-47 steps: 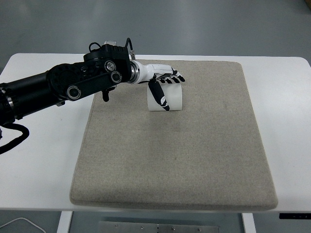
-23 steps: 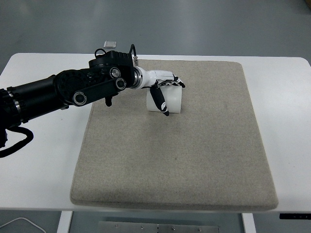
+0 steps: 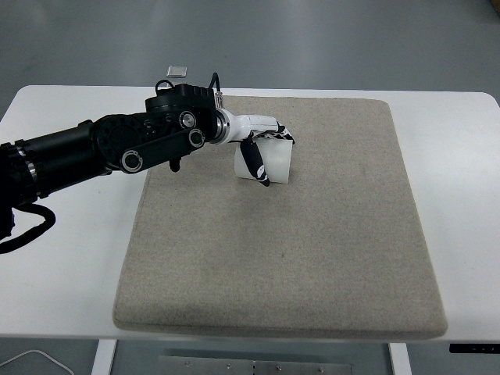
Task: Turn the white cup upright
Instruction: 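Lift the mug with the left hand and rotate it opening-up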
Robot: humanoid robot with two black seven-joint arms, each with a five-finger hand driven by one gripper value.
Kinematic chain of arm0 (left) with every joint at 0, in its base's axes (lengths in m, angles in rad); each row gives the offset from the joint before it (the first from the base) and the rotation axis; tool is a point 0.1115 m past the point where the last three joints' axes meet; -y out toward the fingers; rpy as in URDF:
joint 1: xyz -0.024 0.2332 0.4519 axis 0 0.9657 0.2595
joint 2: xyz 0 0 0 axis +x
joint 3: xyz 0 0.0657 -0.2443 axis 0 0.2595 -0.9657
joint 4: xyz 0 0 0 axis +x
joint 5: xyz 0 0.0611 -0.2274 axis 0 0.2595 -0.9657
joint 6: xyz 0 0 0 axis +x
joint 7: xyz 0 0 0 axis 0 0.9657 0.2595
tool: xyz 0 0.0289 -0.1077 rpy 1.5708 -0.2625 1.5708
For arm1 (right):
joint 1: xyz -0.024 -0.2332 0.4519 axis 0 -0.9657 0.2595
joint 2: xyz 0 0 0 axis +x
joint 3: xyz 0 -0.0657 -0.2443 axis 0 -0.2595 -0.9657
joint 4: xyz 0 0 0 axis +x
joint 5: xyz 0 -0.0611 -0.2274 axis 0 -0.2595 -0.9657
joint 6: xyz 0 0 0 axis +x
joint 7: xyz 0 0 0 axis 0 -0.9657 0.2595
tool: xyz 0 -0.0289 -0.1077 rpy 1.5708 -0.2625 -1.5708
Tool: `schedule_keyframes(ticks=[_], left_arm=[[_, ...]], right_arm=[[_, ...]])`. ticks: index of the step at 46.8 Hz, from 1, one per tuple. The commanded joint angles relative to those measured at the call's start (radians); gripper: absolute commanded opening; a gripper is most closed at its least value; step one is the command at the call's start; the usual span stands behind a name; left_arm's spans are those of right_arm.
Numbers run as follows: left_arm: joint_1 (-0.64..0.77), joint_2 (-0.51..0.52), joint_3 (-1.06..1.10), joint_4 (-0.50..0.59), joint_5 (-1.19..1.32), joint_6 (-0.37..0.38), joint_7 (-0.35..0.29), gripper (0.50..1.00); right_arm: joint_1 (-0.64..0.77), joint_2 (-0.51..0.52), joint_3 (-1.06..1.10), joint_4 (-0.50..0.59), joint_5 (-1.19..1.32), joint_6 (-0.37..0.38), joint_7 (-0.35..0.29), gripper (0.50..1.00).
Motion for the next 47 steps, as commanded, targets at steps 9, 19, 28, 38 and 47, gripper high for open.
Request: schedule_keyframes(ticks=[9, 19, 28, 38, 47], left_arm=[[-0.006, -0.002, -0.020, 0.017, -0.009, 0.008, -0.008, 0.748], [-0.008, 0.012, -0.101, 0.037, -0.024, 0.006, -0.013, 0.748], [-0.003, 0.038, -0.195, 0.069, -0.086, -0.007, -0.028, 0.750], [0.000, 0.081, -0.199, 0.066, -0.224, -0.007, -0.062, 0.750], [0.015, 0.147, -0.202, 0.066, -0.297, -0.003, -0.162, 0.739]], right_arm=[[-0.001, 0.000, 0.000, 0.000, 0.000, 0.000, 0.000, 0.930], [-0.001, 0.000, 0.000, 0.000, 0.000, 0.000, 0.000, 0.930], [0.000, 0.000, 0.000, 0.000, 0.000, 0.000, 0.000, 0.930], [0.000, 0.000, 0.000, 0.000, 0.000, 0.000, 0.000, 0.930], [0.000, 0.000, 0.000, 0.000, 0.000, 0.000, 0.000, 0.930]])
